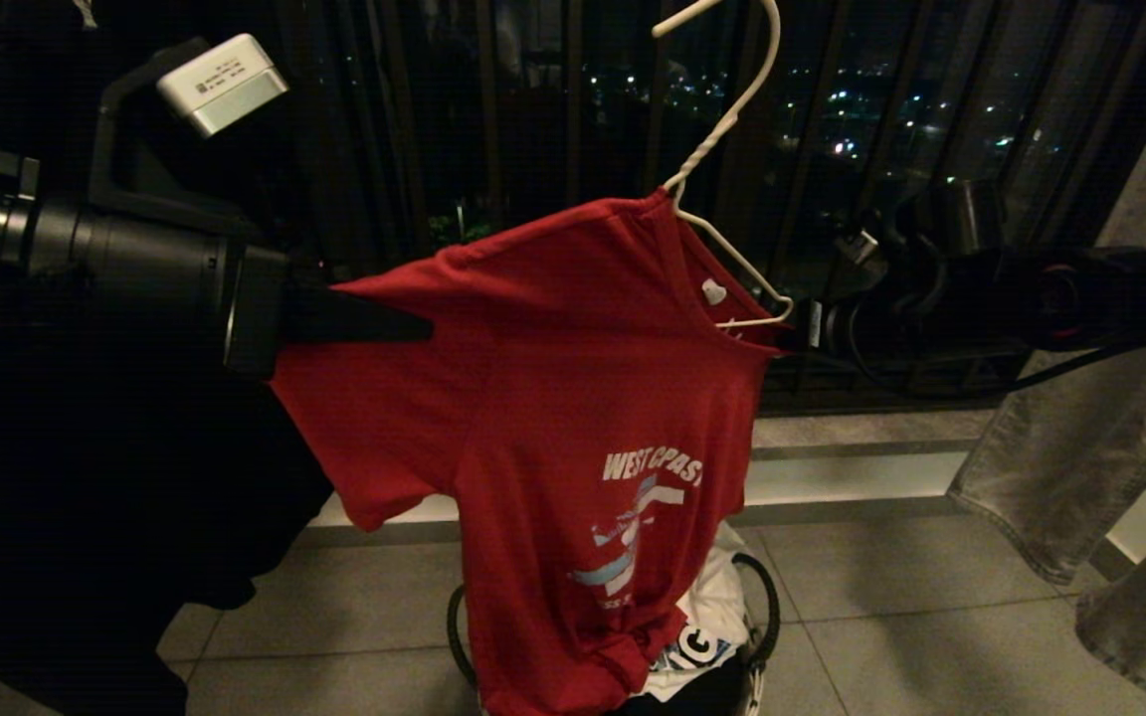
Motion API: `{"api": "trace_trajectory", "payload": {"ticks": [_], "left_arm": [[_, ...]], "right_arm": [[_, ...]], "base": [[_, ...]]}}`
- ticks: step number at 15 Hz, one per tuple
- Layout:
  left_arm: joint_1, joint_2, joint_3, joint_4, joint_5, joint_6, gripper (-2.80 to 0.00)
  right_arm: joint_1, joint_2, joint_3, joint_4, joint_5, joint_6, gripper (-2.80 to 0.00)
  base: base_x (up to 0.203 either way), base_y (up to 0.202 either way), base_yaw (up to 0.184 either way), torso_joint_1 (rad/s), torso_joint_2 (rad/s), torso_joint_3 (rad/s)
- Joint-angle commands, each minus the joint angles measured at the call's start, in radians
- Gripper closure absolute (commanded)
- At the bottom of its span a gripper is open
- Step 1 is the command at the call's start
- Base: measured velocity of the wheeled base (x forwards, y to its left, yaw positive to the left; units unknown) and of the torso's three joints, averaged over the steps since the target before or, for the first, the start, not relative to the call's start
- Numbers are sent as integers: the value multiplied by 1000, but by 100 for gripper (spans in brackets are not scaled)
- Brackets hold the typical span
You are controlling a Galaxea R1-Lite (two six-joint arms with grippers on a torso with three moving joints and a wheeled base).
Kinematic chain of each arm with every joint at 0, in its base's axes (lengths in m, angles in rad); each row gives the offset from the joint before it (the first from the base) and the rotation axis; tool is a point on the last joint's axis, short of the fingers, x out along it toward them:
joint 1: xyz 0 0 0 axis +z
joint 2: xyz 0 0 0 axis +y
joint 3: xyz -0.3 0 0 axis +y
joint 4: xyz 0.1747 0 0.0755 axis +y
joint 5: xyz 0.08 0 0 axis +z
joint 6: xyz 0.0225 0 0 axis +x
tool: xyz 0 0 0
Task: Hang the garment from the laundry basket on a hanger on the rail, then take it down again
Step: Hang the clothes on the clothes rack
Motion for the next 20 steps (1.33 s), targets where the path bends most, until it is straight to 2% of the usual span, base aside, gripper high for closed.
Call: {"api": "trace_trajectory", "payload": {"ticks": [1,8,14,20], "left_arm": [[-3,22,-3,3,-3,-1,0],[-19,51,-13,1,12,2,0],[-17,61,-12,-19,61,4,0],[-19,115,-17,-23,63,7,0]], "right_arm": [[-5,-15,-2,0,2,1,0],[-20,-25,-13,2,0,0,0],[-22,-39,-13,3,0,0,0],[-33,-60,-17,-2,-3,1,0]], "base": [[0,0,0,0,0,0],[0,0,0,0,0,0],[0,0,0,0,0,0],[0,0,0,0,0,0]]}}
